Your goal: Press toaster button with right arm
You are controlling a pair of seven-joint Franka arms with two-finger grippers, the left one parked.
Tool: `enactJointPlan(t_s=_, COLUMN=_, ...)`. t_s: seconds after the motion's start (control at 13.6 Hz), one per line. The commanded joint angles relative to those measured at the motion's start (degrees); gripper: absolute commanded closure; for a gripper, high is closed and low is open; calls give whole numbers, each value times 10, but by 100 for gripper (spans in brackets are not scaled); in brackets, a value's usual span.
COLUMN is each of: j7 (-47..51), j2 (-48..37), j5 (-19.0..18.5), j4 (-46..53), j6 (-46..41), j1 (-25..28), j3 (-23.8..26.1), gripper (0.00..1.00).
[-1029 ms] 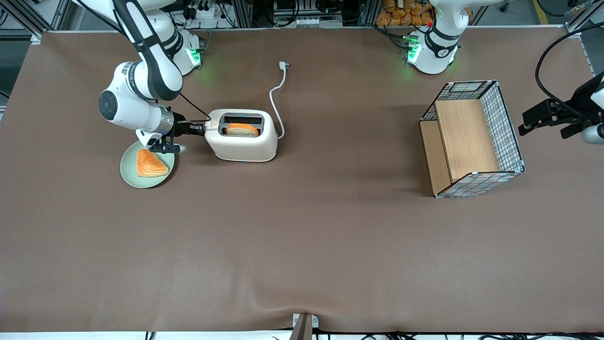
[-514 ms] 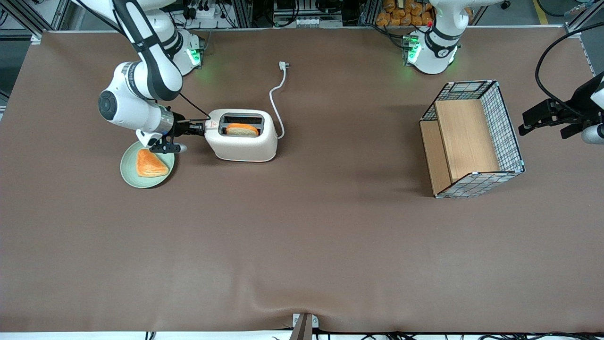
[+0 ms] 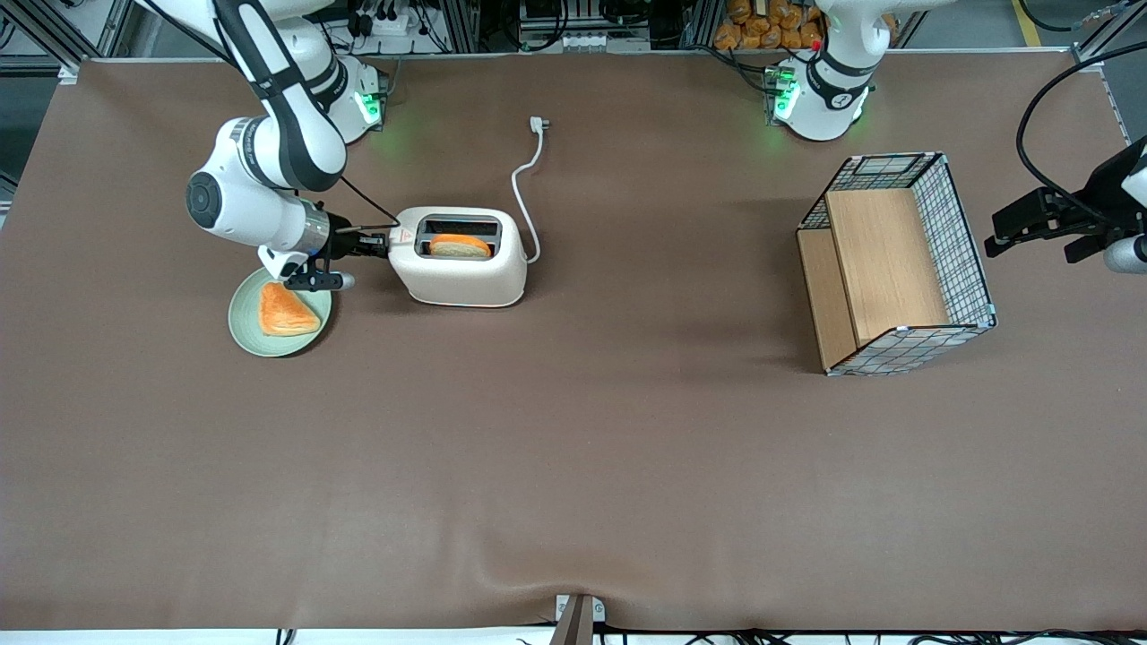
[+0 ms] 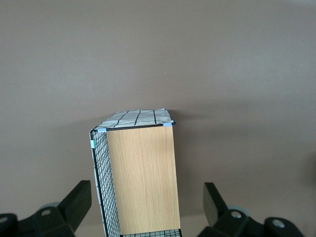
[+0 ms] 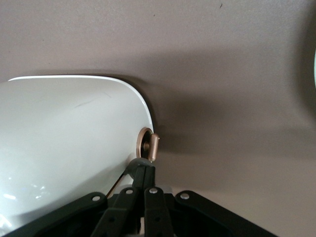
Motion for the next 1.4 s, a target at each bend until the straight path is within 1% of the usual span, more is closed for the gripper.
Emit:
enactJointPlan(t_s=0.0, j7=-73, j2=29, j5=37, j4=-9, j6=77, j1=23, j3=0, gripper=100)
enactJointPlan(t_s=0.22, j7=-81, j2=26, j5=33, j4=-8, j6=76, j1=20, j3=-2, gripper=100)
enactJointPlan(t_s=0.66, j7=-111, j2=22, j5=25, j4=-2, j6=59, j1=-12, j3=-4, gripper=100)
enactJointPlan(t_s=0.88, j7=-114, j2=17, j5=0, j4=6, j6=40, j1=-30, j3=-5, gripper=100)
enactJointPlan(t_s=1.03, j7=-113, j2=13, j5=-29, j4=23, j6=2, j1=-51, j3=-9, gripper=100)
enactJointPlan(t_s=1.1, j7=-112, j2=12, j5=-49, j4=45, j6=-34, j1=-60, j3=-22, gripper=66)
enactJointPlan(t_s=1.18, j7=-111, j2=13, j5=-63, j4=62, j6=-67, j1=-63, j3=-38, gripper=10)
enactJointPlan(t_s=1.25, j7=-112, j2=11, j5=-81, j4=80, j6=-95, j1=-65, j3=-55, gripper=0)
enactJointPlan(t_s=1.32, j7=-111, j2=12, j5=-93, j4=98, j6=-120, j1=-65, j3=-67, gripper=0)
